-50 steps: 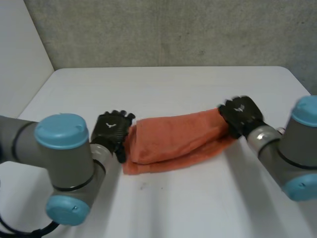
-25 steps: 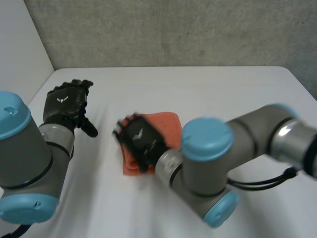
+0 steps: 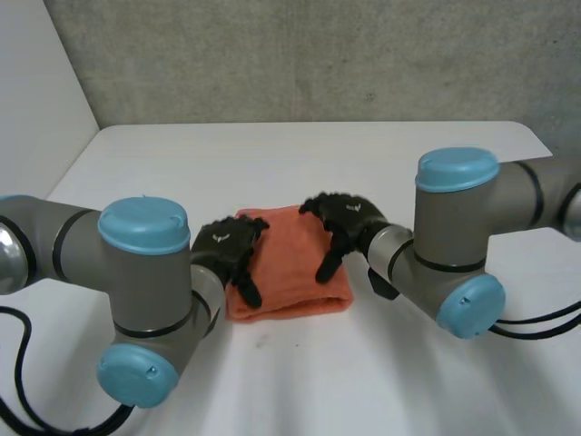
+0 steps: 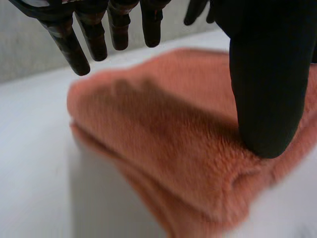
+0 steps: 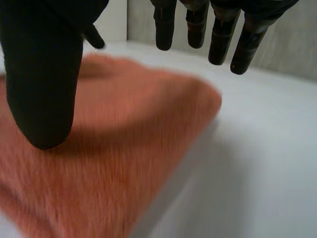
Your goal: Fold the laundry
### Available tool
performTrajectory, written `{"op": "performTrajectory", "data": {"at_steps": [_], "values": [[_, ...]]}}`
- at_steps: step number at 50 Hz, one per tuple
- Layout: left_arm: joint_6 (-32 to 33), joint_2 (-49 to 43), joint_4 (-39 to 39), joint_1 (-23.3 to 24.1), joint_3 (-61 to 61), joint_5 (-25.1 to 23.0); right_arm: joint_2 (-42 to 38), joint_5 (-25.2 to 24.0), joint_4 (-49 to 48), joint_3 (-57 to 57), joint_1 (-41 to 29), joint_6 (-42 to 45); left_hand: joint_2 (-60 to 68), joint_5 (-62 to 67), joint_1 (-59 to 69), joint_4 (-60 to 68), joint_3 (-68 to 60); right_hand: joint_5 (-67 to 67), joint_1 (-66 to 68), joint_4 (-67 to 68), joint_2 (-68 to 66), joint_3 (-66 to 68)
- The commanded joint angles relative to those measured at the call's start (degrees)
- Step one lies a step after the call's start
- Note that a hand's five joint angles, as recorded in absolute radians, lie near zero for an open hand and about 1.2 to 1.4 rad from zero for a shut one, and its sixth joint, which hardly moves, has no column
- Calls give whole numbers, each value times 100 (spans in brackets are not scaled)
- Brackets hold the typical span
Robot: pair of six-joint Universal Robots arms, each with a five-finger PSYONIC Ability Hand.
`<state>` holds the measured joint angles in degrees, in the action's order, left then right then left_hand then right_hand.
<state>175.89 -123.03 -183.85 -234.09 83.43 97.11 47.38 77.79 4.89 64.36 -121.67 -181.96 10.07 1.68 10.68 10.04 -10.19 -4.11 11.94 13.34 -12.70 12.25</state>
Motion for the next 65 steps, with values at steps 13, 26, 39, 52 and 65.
{"op": "performTrajectory", "data": {"at_steps": [13, 26, 39, 52, 65], "values": [[-28, 1395, 587, -304, -196, 9, 1124, -133, 363, -283, 117, -190, 65, -96, 4, 68, -53, 411, -194, -334, 270, -225], [-20, 3109, 560, -770, -275, 0, 3665, 720, -480, 1193, 1014, -15, 149, -12, 88, 152, -137, 411, -194, -334, 270, -225], [-37, 3320, 990, -1007, -459, 0, 4341, 764, -419, 1659, 1796, 557, 250, 89, 189, 253, -238, 411, -194, -334, 270, -225], [7, 3311, 1465, -1042, -512, 9, 4297, 764, -340, 1703, 1761, 583, 183, 22, 122, 185, -171, 411, -194, -334, 270, -225], [33, 3311, 1624, -1025, -539, 9, 4271, 772, -138, 1712, 1734, 592, 99, -62, 38, 101, -87, 411, -194, -334, 270, -225]]}}
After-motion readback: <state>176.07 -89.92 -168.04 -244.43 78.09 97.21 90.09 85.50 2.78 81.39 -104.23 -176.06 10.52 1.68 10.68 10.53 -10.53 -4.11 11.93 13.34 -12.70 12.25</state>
